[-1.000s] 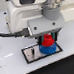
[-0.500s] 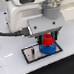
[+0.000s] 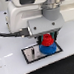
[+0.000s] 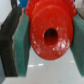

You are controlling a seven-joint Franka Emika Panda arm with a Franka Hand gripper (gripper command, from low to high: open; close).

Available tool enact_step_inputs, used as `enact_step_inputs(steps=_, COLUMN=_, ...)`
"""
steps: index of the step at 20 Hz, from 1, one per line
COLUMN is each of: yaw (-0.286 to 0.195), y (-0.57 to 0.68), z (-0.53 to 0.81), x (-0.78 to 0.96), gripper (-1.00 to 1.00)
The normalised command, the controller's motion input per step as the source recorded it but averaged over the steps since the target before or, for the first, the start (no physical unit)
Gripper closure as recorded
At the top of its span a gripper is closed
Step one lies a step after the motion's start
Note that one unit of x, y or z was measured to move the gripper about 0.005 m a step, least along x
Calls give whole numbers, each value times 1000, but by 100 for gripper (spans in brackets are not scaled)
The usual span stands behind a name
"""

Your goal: Insert the blue gear onto the right peg, followed by the red gear

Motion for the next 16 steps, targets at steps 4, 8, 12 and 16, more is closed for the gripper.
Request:
enact_step_inputs(steps=4, yaw=0, y=22, z=-33, x=186, gripper=100)
enact_step_inputs(steps=8, yaw=0, y=46, z=157, x=209, gripper=100)
enact_step_inputs(steps=12, yaw=0, y=94, z=227, x=263, gripper=100)
enact_step_inputs(steps=16, yaw=0, y=22, z=51, x=156, gripper=100)
